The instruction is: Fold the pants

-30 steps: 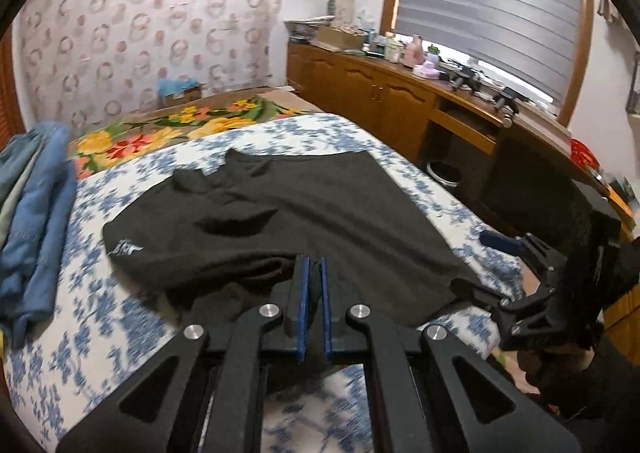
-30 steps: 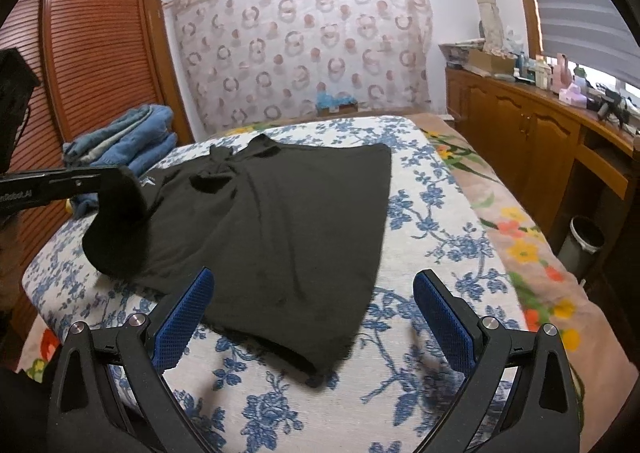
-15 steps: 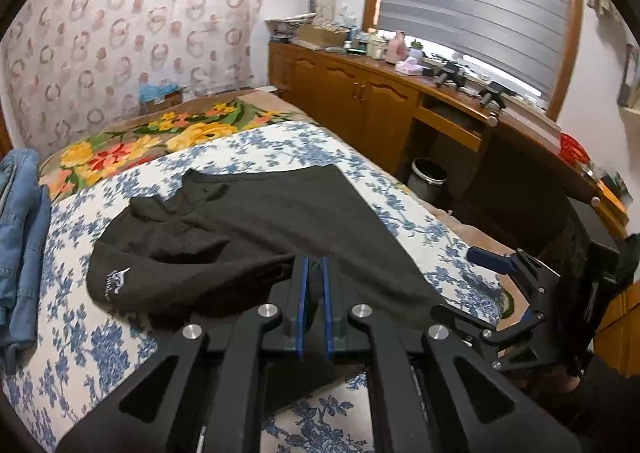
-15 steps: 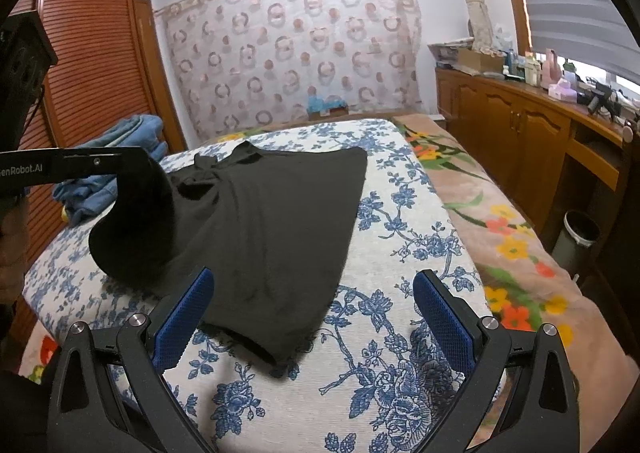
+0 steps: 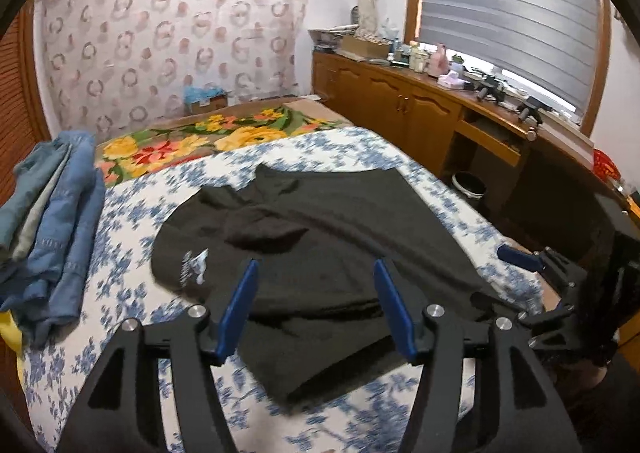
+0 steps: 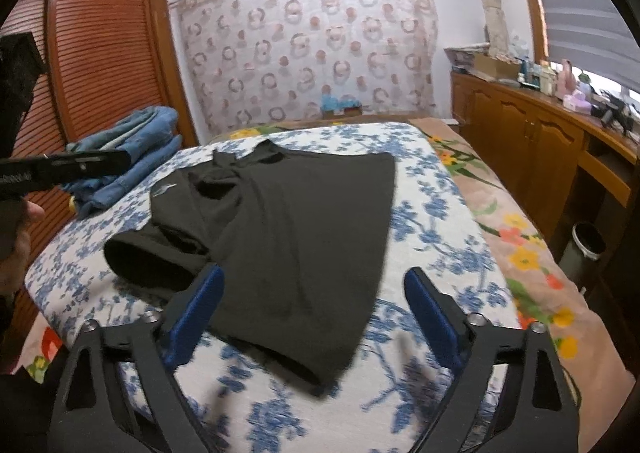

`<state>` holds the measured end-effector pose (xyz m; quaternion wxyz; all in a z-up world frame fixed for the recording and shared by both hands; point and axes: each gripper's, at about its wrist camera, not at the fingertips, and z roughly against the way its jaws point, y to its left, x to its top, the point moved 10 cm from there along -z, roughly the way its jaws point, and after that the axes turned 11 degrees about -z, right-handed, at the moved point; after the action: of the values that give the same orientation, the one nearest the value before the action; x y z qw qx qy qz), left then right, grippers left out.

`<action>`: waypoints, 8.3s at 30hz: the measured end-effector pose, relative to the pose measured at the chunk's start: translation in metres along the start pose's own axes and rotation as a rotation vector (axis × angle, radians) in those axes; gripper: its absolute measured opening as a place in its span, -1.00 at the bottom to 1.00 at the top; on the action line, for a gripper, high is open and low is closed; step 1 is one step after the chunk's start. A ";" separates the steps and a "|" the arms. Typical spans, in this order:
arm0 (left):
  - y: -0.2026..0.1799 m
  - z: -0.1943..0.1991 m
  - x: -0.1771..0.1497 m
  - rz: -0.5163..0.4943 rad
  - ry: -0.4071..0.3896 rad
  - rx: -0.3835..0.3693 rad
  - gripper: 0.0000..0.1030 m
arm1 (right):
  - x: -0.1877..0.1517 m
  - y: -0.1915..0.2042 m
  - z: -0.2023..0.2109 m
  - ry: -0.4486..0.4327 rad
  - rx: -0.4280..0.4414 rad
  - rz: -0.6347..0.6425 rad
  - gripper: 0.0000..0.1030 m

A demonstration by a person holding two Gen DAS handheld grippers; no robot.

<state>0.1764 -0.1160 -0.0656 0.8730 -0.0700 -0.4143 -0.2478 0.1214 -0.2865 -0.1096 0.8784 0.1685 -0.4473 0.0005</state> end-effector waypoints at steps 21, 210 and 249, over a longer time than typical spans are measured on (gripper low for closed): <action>0.024 -0.028 -0.083 0.064 0.134 0.054 0.15 | -0.025 0.086 -0.060 0.216 0.177 0.088 -0.37; -0.026 -0.037 -0.057 -0.020 0.116 -0.046 0.17 | 0.006 -0.016 -0.016 0.158 -0.044 0.079 -0.35; -0.041 -0.025 -0.058 -0.063 0.083 -0.050 0.17 | -0.036 -0.013 0.007 0.196 -0.052 0.088 -0.75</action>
<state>0.1428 -0.1379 -0.1296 0.8792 -0.0682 -0.3734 -0.2881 0.0960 -0.2953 -0.1376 0.9211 0.1249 -0.3661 0.0436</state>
